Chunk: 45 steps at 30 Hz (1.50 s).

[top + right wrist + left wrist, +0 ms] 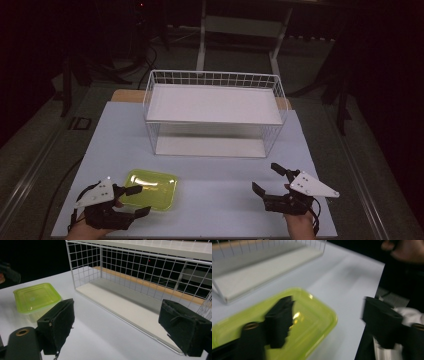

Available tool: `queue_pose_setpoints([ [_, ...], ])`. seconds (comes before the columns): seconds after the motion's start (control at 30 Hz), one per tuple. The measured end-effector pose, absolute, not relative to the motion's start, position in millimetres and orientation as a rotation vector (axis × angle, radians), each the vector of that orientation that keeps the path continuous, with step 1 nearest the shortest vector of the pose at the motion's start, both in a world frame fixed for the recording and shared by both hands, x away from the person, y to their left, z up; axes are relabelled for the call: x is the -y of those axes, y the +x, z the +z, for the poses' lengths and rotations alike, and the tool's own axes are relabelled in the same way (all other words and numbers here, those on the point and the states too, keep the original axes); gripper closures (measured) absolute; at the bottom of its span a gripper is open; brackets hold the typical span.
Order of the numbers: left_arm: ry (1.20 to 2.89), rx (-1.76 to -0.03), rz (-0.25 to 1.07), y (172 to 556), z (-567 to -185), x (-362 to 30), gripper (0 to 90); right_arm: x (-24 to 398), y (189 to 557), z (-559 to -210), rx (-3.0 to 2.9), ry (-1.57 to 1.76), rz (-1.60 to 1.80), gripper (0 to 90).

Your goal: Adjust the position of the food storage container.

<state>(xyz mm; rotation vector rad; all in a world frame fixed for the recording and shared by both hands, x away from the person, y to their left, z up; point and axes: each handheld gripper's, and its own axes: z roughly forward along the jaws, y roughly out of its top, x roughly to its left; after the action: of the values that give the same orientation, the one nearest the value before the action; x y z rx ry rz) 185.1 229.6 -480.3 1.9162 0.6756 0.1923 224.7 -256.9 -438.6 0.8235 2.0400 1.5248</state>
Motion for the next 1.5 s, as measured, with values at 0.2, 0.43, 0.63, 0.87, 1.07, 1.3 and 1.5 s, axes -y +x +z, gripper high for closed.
queue_pose_setpoints([
  [0.2,2.001,-0.658,0.184,178.2,-490.0,-226.4,55.9,256.7,225.8,-439.6,-2.049,0.831,1.523,13.2],
  [0.43,2.102,-0.624,0.181,177.3,-497.5,-216.8,86.6,256.0,227.2,-440.3,-2.057,0.838,1.525,13.3],
  [0.63,2.136,-0.645,0.191,186.8,-504.1,-210.9,89.2,256.7,228.0,-440.7,-2.065,0.842,1.532,13.3],
  [0.87,2.14,-0.643,0.167,198.5,-509.7,-201.1,89.8,256.8,229.1,-441.5,-2.08,0.836,1.532,13.3],
  [1.07,2.153,-0.652,0.173,205.1,-512.6,-197.8,89.7,256.7,228.8,-441.4,-2.082,0.833,1.53,13.3],
  [1.3,2.118,-0.587,0.269,199.7,-499.2,-209.8,89.8,256.4,228.7,-441.6,-2.086,0.832,1.532,13.3],
  [1.5,2.046,-0.657,0.436,207.3,-490.0,-256.0,90.0,255.2,228.5,-441.7,-2.086,0.821,1.526,13.3],
])
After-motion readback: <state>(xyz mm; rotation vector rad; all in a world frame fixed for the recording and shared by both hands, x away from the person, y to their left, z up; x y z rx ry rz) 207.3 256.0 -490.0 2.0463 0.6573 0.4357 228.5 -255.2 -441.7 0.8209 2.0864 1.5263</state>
